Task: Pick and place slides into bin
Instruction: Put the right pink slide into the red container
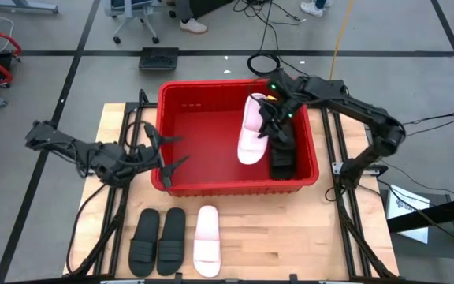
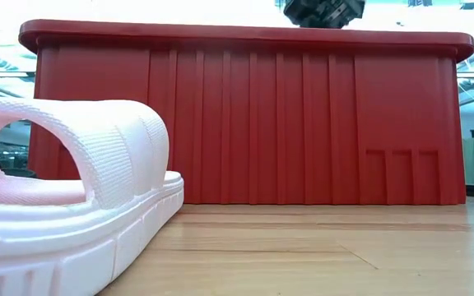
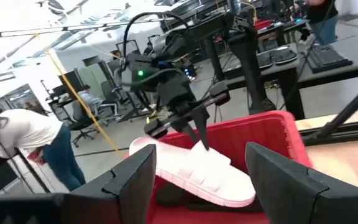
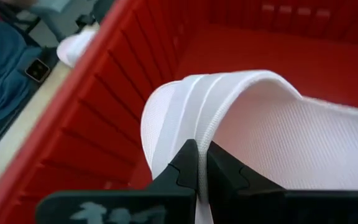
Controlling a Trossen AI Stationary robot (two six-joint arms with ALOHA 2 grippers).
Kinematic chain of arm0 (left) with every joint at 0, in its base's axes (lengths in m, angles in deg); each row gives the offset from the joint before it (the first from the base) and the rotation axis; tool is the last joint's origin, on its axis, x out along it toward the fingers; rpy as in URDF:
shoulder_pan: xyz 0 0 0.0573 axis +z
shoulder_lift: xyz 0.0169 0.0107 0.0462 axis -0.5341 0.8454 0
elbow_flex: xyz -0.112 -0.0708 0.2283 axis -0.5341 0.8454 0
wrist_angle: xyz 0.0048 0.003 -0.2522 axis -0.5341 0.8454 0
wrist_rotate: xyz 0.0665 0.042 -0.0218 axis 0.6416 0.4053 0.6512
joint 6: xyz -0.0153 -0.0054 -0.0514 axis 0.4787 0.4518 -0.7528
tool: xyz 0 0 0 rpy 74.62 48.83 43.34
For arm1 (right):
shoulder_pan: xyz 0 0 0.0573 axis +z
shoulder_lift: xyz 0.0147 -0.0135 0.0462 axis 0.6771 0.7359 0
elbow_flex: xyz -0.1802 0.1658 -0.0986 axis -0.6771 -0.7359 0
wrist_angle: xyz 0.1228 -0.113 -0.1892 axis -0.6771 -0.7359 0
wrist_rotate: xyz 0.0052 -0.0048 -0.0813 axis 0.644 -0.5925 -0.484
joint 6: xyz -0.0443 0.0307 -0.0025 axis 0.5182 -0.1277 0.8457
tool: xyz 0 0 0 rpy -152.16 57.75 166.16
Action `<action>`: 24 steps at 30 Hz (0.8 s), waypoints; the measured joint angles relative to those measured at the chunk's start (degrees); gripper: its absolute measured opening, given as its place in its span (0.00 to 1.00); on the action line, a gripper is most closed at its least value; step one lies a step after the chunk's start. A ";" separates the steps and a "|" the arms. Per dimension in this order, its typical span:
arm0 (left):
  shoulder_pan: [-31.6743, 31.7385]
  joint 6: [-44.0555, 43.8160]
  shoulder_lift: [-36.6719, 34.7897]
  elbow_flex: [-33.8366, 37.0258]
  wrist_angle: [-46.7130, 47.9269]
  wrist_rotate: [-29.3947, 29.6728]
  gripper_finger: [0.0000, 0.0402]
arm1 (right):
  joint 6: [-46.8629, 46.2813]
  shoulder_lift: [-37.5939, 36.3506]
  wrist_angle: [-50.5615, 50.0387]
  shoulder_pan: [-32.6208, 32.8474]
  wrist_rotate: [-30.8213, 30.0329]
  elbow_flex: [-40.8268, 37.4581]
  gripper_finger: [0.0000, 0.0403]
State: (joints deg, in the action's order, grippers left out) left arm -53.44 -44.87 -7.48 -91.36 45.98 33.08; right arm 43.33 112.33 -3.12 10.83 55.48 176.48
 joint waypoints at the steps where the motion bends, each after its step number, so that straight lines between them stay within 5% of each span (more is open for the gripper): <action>1: 0.96 -0.04 -0.04 0.02 0.06 -0.32 0.63 | 0.89 1.31 -1.02 -0.48 0.09 1.14 0.01; 9: 9.59 -0.11 -0.32 0.02 -0.33 -4.79 0.63 | 5.92 8.26 -6.56 -3.32 1.66 7.22 0.01; 24: 29.64 -4.41 -1.86 0.02 -1.89 -28.51 0.63 | 10.58 13.85 -9.86 -6.51 6.35 7.73 0.01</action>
State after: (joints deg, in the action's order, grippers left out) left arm -23.80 -49.28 -9.34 -91.33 44.10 4.56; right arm 53.91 126.19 -12.98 4.31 61.84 184.22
